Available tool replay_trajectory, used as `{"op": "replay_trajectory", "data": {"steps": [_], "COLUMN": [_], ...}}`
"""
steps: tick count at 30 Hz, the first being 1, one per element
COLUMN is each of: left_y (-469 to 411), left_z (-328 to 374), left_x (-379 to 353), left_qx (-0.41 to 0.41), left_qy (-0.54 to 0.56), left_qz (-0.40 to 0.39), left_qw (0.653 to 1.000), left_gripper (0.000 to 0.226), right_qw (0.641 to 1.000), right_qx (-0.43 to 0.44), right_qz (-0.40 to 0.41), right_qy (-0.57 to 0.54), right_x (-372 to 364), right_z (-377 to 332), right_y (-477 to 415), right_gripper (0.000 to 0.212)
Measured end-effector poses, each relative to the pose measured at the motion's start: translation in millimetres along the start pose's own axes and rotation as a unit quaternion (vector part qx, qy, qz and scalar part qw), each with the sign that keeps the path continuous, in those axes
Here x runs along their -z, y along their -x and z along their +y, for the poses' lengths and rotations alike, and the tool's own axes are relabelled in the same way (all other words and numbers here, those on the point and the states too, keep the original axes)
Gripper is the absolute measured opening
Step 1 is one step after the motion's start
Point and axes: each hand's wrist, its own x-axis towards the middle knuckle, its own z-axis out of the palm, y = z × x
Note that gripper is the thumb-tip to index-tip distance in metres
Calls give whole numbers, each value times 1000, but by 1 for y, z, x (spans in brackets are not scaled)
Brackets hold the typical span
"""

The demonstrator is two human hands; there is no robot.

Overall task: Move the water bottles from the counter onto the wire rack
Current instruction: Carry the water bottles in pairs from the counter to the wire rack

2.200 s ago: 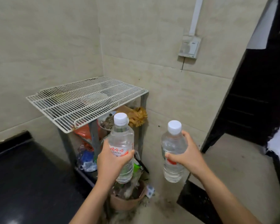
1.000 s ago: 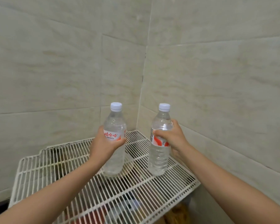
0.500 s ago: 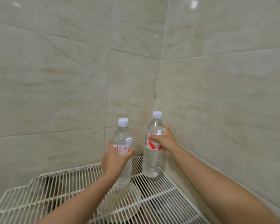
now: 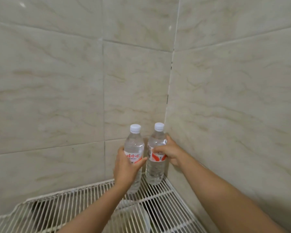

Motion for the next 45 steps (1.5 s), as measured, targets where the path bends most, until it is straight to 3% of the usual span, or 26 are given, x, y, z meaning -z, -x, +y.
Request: {"op": "replay_trajectory", "data": {"steps": [4,7,10,13,18,23,28,32,37,45], "left_y": [1,13,20,19,21,17,22,32,48,80], "left_z": [-11,-26,-44,-45,-45,-42,-37,-37,-37,-40], "left_x": [7,15,16,12,-4,-19,-17,-8,19,83], "left_qx": [-18,-11,44,67,72,55,44,62,74,-10], "left_qy": [41,63,57,11,8,-20,-7,-52,-160,-324], "left_qz": [-54,-133,-187,-158,-89,-74,-83,-98,-116,-157], "left_qw": [998,989,980,985,993,996,996,992,977,933], "left_gripper": [84,87,94,80,77,71,67,72,92,75], "right_qw": [1000,998,991,981,988,988,982,972,946,928], "right_qx": [21,8,-10,-14,-10,-5,-21,-39,-71,-72], "right_qz": [-13,23,108,180,135,119,103,93,71,51], "right_qy": [2,54,73,74,81,97,158,211,309,361], "right_x": [2,-10,-31,-41,-37,-33,-27,-23,-21,-34], "right_z": [13,42,67,74,81,95,134,98,80,66], "right_y": [7,17,21,24,14,-2,-24,40,88,151], "right_gripper": [86,107,93,81,74,79,105,55,74,45]}}
